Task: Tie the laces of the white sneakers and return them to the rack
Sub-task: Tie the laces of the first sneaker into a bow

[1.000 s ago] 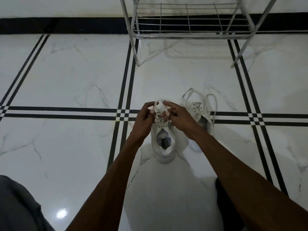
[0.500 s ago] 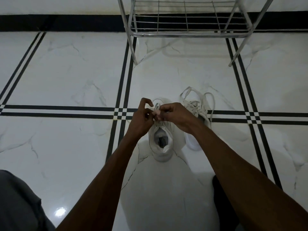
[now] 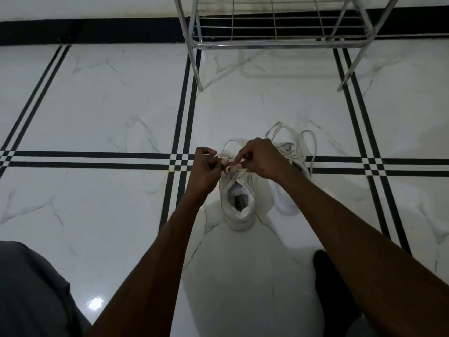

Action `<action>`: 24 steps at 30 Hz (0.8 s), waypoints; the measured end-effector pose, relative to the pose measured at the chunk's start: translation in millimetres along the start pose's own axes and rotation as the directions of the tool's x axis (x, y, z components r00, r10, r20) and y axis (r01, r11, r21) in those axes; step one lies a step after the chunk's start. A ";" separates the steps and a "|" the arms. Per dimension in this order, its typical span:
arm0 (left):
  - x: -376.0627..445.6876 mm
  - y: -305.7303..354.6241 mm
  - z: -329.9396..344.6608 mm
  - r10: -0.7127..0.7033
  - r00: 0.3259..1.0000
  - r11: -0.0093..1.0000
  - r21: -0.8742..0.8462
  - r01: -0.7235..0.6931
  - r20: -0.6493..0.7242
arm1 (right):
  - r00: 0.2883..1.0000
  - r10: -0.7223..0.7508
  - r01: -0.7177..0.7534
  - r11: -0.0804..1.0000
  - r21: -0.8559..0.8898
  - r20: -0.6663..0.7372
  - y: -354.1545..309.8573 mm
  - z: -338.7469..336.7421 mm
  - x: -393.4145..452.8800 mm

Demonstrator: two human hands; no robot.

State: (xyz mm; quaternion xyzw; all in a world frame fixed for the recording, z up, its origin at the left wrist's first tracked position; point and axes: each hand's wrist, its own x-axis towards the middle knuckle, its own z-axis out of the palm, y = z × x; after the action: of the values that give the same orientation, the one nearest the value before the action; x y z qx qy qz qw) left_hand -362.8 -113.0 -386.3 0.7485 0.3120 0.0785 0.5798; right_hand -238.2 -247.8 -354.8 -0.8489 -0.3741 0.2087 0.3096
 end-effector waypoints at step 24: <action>-20.5 -12.6 -20.6 0.219 0.968 0.720 0.690 -0.074 -0.124 | 0.806 0.490 -0.527 0.850 -0.025 -0.332 34.6 -12.1 -32.1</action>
State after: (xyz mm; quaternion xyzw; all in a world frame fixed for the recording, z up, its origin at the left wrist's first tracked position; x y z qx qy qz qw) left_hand -393.7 -105.9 -386.3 0.9192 0.3143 0.0783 0.2239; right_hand -234.0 -295.1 -365.8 -0.9564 -0.0904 0.1247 0.2480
